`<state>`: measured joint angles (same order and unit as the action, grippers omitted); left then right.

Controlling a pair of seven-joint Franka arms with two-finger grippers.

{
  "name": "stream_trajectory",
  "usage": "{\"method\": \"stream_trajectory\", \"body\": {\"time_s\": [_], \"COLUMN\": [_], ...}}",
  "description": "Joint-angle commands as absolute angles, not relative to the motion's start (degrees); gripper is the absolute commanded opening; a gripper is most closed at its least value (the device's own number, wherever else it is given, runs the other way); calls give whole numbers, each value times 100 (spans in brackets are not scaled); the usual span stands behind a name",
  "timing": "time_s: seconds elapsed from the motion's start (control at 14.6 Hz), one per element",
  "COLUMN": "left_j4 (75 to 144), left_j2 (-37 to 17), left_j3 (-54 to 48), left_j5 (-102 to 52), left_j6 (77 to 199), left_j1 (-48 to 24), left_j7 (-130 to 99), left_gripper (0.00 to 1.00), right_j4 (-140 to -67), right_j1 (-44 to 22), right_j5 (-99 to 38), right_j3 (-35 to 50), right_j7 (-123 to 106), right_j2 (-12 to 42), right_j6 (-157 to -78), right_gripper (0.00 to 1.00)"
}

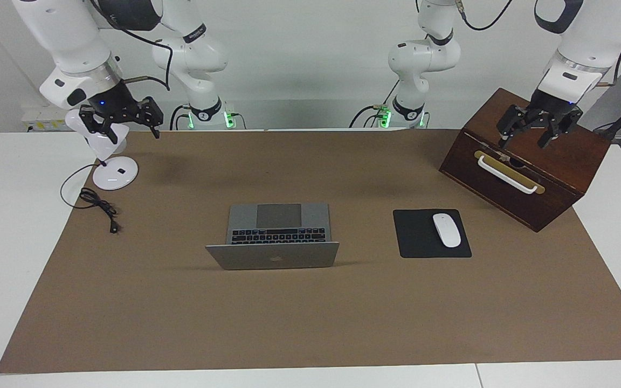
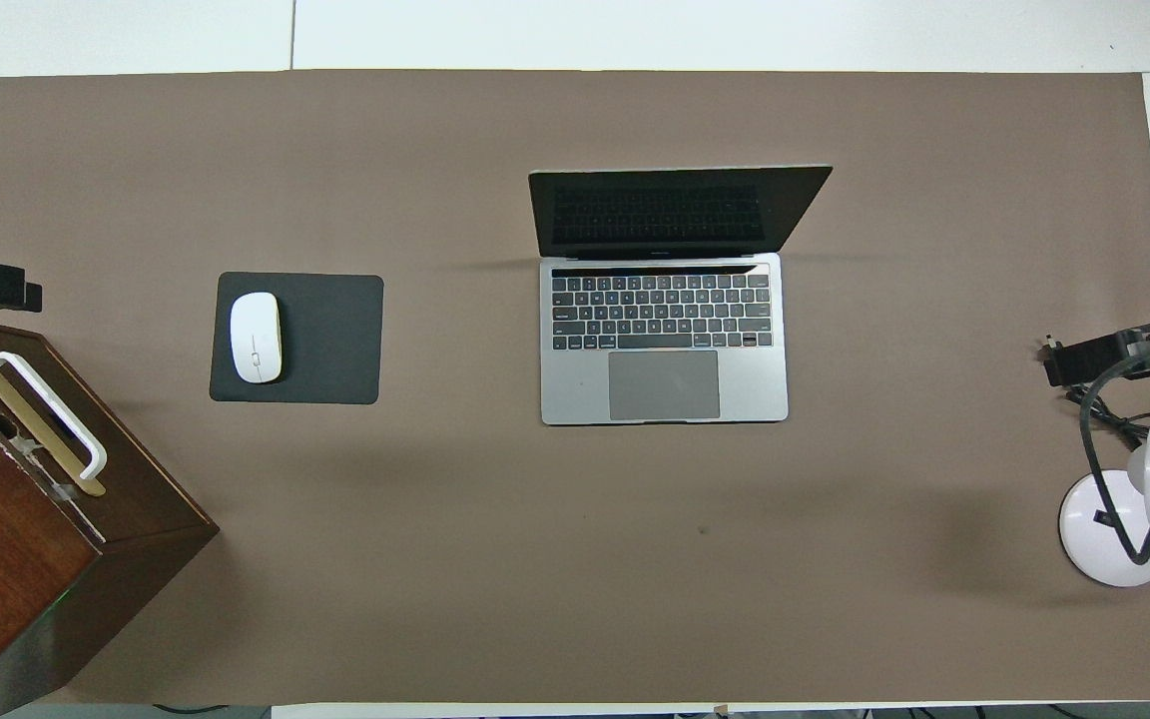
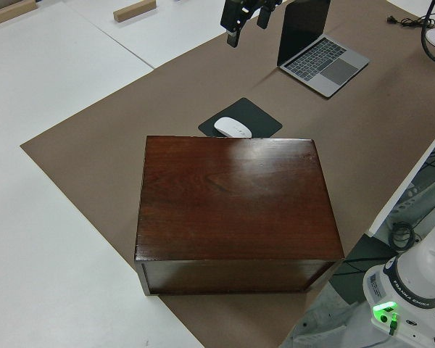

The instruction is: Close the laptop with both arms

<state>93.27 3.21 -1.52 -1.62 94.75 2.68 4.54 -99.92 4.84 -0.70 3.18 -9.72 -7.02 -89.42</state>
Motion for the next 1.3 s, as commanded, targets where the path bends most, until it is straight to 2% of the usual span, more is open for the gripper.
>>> {"method": "stream_trajectory", "body": {"time_s": [0.0, 0.68, 1.23], "left_j4": [9272, 9272, 9308], "left_j2": [299, 299, 308], "left_j3": [-193, -193, -185], "left_j5": [-70, -70, -70], "left_j6": [9404, 9422, 9457], "left_j1": [316, 316, 325], "left_j7": [395, 387, 387], "left_gripper": [100, 100, 100], "right_j4": [-10028, -9924, -8605], "right_j1": [545, 773, 993], "right_j5": [-79, -351, -290], "right_j3": [325, 273, 193], "right_j7": [-1064, -889, -773], "right_j2": [-765, -712, 122], "right_j6": [-8982, -9087, -9429], "right_gripper": [100, 100, 98]}}
